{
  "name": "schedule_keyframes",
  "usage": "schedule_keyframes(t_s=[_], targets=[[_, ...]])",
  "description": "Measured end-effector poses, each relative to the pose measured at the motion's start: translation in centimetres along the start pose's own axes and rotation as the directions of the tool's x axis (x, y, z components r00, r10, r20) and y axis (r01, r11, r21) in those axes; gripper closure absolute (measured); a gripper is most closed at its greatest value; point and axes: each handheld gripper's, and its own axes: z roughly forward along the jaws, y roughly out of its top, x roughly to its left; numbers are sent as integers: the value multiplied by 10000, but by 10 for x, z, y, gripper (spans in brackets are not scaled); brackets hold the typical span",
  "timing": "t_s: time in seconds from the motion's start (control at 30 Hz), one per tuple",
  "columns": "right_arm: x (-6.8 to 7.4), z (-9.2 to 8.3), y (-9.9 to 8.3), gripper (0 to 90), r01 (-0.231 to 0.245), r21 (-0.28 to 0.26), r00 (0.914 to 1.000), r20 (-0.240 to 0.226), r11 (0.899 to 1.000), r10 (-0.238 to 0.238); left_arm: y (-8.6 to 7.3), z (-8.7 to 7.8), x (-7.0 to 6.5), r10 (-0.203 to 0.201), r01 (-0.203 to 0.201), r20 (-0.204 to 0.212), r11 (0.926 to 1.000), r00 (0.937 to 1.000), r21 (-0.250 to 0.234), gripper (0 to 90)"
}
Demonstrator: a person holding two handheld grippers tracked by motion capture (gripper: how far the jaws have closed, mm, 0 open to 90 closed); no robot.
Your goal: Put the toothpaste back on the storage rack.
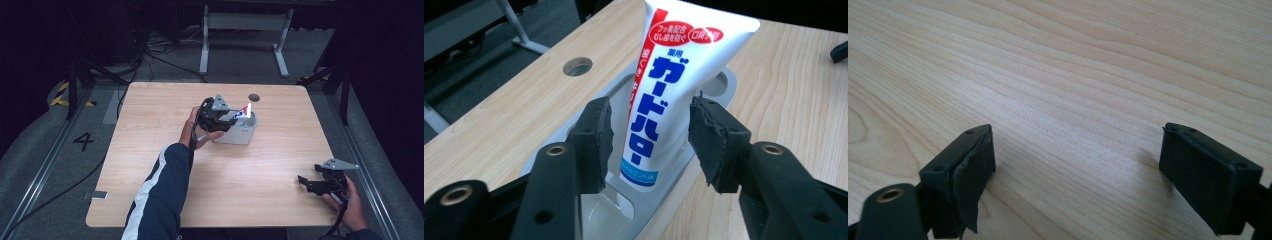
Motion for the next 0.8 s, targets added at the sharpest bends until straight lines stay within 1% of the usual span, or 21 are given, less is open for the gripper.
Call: schedule_keyframes(t_s=[0.1,0.23,0.3,0.33,0.47,0.5,0.53,0.7,0.8], targets=[[0,0,0,152,-3,0,10000,0,10000,3,0,-2,0,124,-122,-115,9999,9999,110,502],[0,0,0,152,-3,1,10000,0,10000,3,-1,-7,-1,66,-64,-186,9999,9998,116,464],[0,0,0,152,0,-1,10000,-2,10000,0,-1,-10,-1,187,-183,-194,9996,9996,205,457],[0,0,0,151,3,-2,10000,-2,10000,-3,-1,-11,-3,162,-159,-172,9997,9997,203,455],[0,0,0,152,-2,2,10000,-1,10000,2,-1,-20,-6,321,-313,-308,9991,9990,280,427],[0,0,0,152,1,-1,10000,-3,10000,-1,-2,-23,-7,435,-423,-350,9985,9984,335,419],[0,0,0,152,0,0,10000,-3,10000,0,-2,-23,-7,435,-423,-350,9985,9984,335,410],[0,0,0,151,0,-1,10000,-2,10000,0,-6,-36,-9,566,-539,-607,9975,9965,462,368],[0,0,0,151,1,-2,10000,-1,10000,-1,-10,-45,-10,730,-673,-794,9951,9942,724,352]])
